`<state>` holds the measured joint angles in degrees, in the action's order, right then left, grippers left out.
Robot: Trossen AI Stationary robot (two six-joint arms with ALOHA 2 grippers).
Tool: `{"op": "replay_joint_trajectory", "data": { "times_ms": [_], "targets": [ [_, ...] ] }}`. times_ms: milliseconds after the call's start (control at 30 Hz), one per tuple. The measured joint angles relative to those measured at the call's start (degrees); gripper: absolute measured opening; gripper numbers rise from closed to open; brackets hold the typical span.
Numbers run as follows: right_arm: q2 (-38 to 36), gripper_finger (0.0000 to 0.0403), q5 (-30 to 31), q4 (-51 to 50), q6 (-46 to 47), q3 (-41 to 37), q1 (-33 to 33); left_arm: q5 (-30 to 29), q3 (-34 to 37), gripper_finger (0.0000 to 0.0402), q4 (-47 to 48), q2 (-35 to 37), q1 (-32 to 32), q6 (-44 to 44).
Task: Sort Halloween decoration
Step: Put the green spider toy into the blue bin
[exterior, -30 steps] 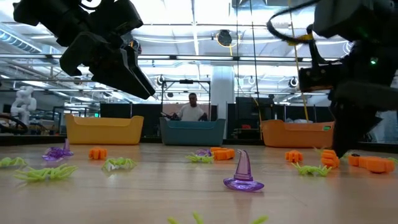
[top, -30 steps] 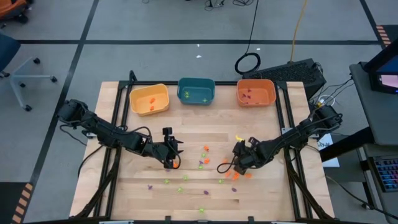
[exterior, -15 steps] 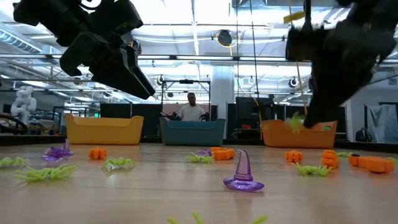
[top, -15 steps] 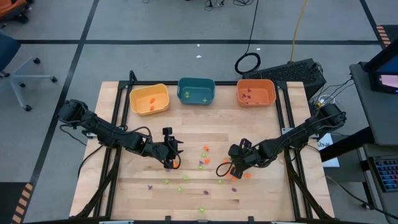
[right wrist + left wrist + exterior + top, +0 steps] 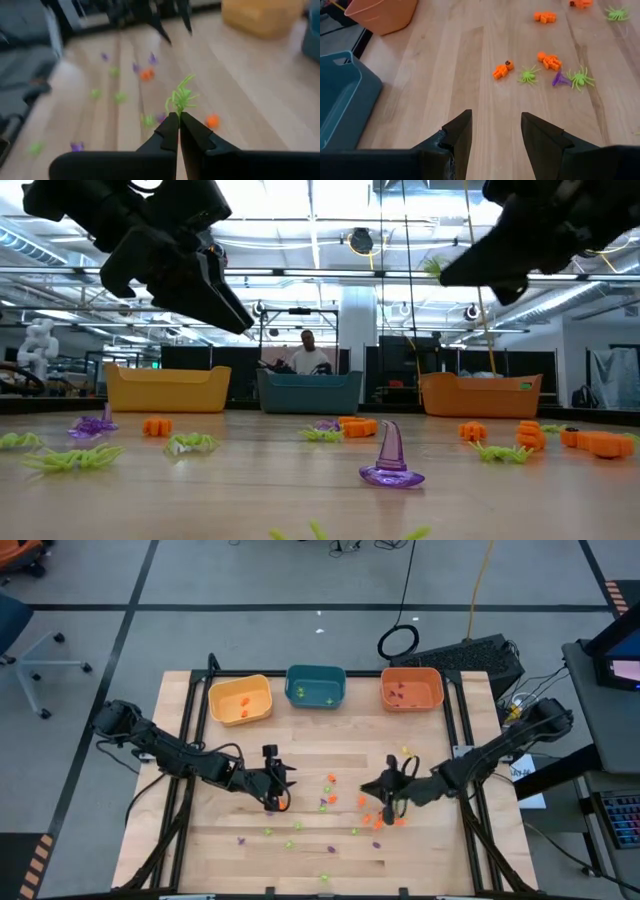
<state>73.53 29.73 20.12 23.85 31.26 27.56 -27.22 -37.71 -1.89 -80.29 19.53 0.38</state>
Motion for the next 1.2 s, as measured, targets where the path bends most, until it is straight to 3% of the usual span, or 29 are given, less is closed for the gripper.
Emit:
{"op": "replay_joint_trajectory", "data": {
  "times_ms": [200, 500, 733, 1033, 1200],
  "targets": [
    [3.0, 0.0, -4.3, 31.5, -11.7, -9.9, -3.6, 0.0, 0.0, 0.0168, -0.7, 0.0, 0.0, -1.3],
    [7.5, 0.0, -9.9, 47.9, -21.6, -11.4, -9.3, 0.0, 0.0, 0.0168, -3.7, 0.0, 0.0, -7.1],
    [8.9, 0.0, -16.3, 51.7, -25.1, -11.4, -12.8, 0.0, 0.0, 0.0168, -6.2, 0.0, 0.0, -7.5],
    [8.9, 0.0, -16.5, 51.2, -27.3, -11.4, -13.3, 0.0, 0.0, 0.0168, -8.5, 0.0, 0.0, -7.5],
    [8.9, 0.0, -16.5, 49.5, -35.6, -11.4, -13.3, 0.0, 0.0, 0.0168, -8.8, 0.0, 0.0, -7.5]
  ]
}}
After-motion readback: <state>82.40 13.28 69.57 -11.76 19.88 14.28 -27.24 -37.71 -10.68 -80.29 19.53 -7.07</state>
